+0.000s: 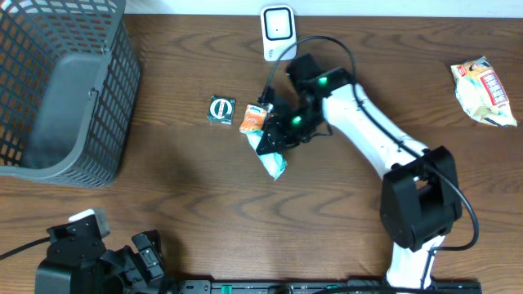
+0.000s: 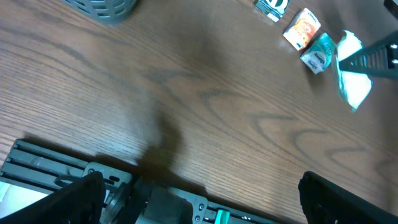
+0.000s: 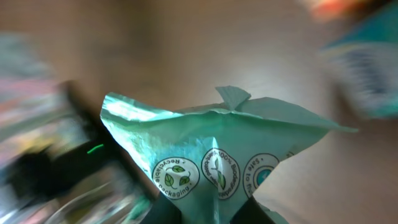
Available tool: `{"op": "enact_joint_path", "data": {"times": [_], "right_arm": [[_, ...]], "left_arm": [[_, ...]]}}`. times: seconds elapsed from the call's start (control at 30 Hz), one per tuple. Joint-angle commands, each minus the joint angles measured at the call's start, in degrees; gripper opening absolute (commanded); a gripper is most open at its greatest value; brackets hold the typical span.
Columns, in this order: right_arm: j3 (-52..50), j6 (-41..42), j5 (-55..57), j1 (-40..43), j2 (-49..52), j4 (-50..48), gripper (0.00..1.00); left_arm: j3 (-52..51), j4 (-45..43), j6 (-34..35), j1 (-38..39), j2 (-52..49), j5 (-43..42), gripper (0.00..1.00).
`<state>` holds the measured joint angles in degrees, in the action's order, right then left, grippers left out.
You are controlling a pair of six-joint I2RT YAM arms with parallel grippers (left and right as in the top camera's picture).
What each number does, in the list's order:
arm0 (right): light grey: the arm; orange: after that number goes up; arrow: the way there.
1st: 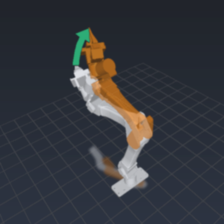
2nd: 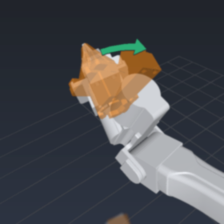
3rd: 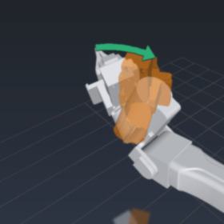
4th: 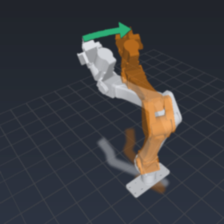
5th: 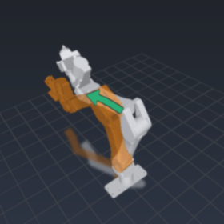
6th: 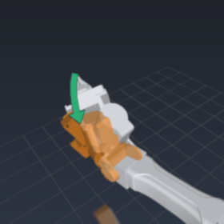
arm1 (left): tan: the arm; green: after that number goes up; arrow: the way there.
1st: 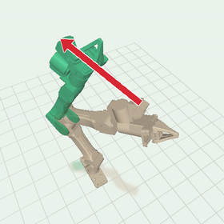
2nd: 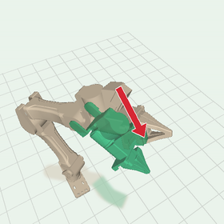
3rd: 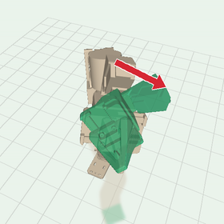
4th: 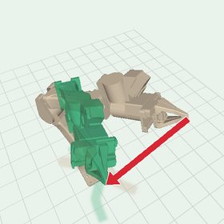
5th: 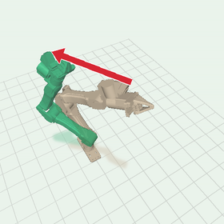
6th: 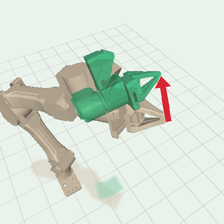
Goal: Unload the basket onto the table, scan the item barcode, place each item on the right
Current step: 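Hold the wet-wipe pack beneath the white scanner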
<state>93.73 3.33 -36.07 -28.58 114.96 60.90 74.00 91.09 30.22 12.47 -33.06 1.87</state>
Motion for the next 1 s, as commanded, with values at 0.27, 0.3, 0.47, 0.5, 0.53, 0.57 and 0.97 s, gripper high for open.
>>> {"op": "enact_joint_path", "data": {"times": [0.27,0.3,0.47,0.5,0.53,0.57,0.97], "right_arm": [[10.3,3.1,40.0,-0.7,0.5,-17.9,0.01],[10.3,3.0,40.0,-0.4,0.7,-21.2,0.01],[12.3,3.0,40.0,1.4,3.5,-34.2,0.01],[13.1,3.0,40.0,2.0,4.3,-35.9,0.01],[14.3,3.0,40.0,2.6,5.6,-37.0,0.01],[15.8,3.0,39.9,3.1,6.7,-37.4,0.01],[30.8,1.8,37.4,6.8,23.4,-45.5,0.01]], "left_arm": [[0.2,0.0,0.5,-0.2,0.0,0.5,0.98],[0.2,0.0,0.5,-0.2,0.0,0.5,0.98],[0.2,0.0,0.5,-0.2,0.0,0.5,0.98],[0.2,0.0,0.5,-0.2,0.0,0.5,0.98],[0.2,0.0,0.5,-0.2,0.0,0.5,0.98],[0.2,0.0,0.5,-0.2,0.0,0.5,0.97],[0.2,0.0,0.5,-0.2,0.0,0.5,0.98]]}}
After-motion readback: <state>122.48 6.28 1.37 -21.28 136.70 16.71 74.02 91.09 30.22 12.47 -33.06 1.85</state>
